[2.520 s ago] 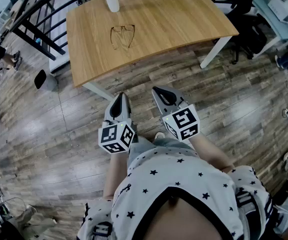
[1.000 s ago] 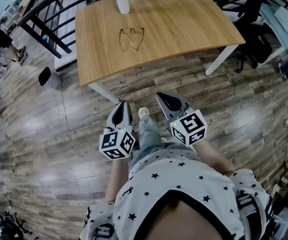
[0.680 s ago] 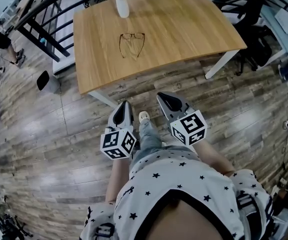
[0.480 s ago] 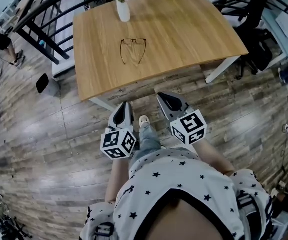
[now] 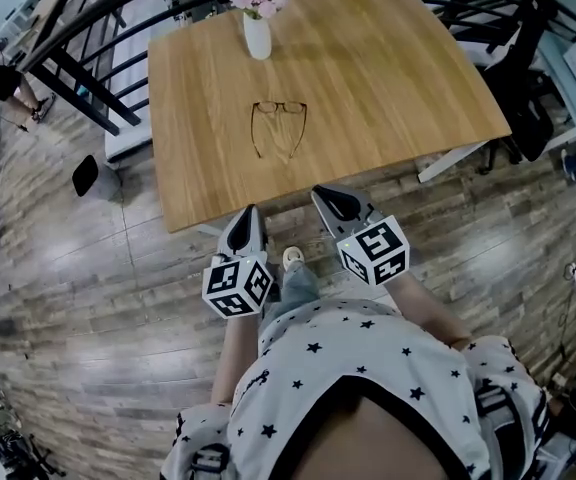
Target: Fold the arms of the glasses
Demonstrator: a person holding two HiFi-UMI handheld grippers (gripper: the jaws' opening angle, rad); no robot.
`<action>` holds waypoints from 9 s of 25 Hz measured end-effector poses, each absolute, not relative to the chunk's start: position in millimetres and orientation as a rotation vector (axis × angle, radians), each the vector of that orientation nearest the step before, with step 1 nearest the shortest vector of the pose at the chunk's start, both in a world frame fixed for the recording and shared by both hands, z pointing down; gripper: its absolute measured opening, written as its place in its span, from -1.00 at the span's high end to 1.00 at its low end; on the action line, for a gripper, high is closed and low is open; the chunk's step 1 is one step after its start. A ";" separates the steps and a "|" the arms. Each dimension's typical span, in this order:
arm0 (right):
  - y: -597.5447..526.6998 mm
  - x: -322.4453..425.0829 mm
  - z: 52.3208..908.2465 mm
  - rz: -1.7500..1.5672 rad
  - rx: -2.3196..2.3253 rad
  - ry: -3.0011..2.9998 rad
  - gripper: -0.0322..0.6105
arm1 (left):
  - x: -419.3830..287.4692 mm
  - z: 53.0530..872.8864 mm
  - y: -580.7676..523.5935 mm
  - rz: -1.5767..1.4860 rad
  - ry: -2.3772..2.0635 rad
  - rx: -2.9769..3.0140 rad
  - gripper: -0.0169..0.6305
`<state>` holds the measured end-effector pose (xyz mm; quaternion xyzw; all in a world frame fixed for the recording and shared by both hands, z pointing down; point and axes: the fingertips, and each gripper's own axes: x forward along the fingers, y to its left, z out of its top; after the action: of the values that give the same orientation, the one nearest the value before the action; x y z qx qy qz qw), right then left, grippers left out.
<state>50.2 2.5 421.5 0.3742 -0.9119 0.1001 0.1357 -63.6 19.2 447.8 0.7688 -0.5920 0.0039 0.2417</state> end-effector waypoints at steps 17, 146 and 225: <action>-114.4 6.1 438.4 0.280 1.104 -2.556 0.85 | -109.1 469.5 -83.2 0.103 -1.575 2.095 0.93; -203.9 0.6 449.8 0.070 0.933 -2.255 0.83 | -110.4 483.6 -136.9 0.300 -1.535 2.219 0.67; -161.9 -52.0 434.3 0.008 0.746 -2.388 0.83 | -8.7 474.3 -131.1 0.546 -1.064 2.588 0.85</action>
<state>-52.0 -161.9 434.3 0.2831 -0.9060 0.0032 0.3145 -8.7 -131.1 474.3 0.8983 -0.3691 0.1895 0.1447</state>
